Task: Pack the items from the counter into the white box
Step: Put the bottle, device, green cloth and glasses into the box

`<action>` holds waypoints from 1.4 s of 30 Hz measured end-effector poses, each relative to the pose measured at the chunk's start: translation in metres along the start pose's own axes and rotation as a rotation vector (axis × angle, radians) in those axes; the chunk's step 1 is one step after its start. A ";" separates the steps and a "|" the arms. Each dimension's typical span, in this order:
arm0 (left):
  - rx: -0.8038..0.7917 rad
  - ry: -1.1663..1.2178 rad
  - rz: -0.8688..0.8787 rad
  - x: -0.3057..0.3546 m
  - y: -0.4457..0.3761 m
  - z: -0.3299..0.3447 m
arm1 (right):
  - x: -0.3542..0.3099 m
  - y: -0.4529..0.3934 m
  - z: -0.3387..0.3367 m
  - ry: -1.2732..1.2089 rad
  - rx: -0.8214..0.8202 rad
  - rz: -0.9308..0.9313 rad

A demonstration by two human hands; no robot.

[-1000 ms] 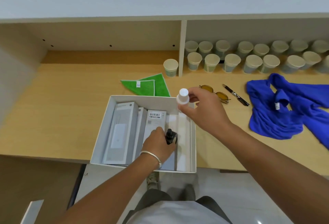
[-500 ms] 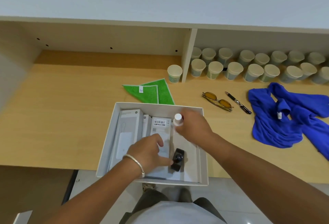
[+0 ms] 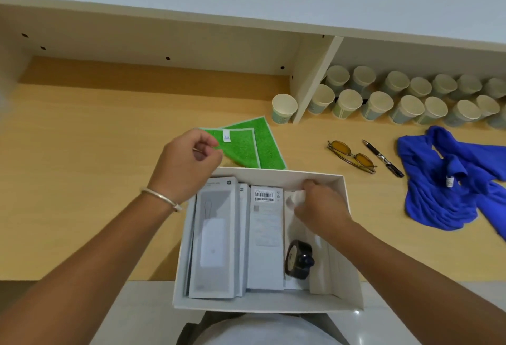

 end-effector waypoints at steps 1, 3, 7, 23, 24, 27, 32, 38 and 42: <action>-0.009 0.003 0.004 -0.003 -0.009 0.000 | 0.000 0.001 -0.003 -0.002 -0.009 0.007; -0.040 -0.016 -0.003 -0.013 -0.027 0.001 | -0.002 0.006 -0.014 0.006 -0.016 0.010; -0.148 -0.096 -0.039 -0.039 -0.059 0.016 | -0.010 0.020 -0.046 0.027 -0.068 -0.019; -0.667 -0.786 0.405 -0.095 -0.101 0.150 | 0.016 -0.132 -0.025 -0.039 -0.013 0.116; -0.675 -0.823 0.431 -0.096 -0.101 0.154 | 0.033 -0.134 -0.020 -0.038 -0.037 0.166; -0.642 -0.850 0.457 -0.097 -0.103 0.159 | 0.086 -0.132 -0.019 -0.028 -0.034 0.290; -0.635 -0.805 0.297 -0.095 -0.105 0.165 | 0.145 -0.115 -0.020 0.032 -0.012 0.347; -0.662 -0.579 0.062 -0.076 -0.092 0.139 | 0.164 -0.116 -0.015 0.015 0.034 0.271; -0.509 -0.408 0.033 -0.032 -0.075 0.091 | 0.166 -0.121 -0.007 0.056 0.035 0.221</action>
Point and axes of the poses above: each hand's wrist, its own y-axis away from the middle knuckle, its own z-axis out of the palm, x = y × z, the point moved 8 cm from there along -y, towards the middle knuckle, and after that the axes turned 10 degrees about x, right-handed, at the moved point
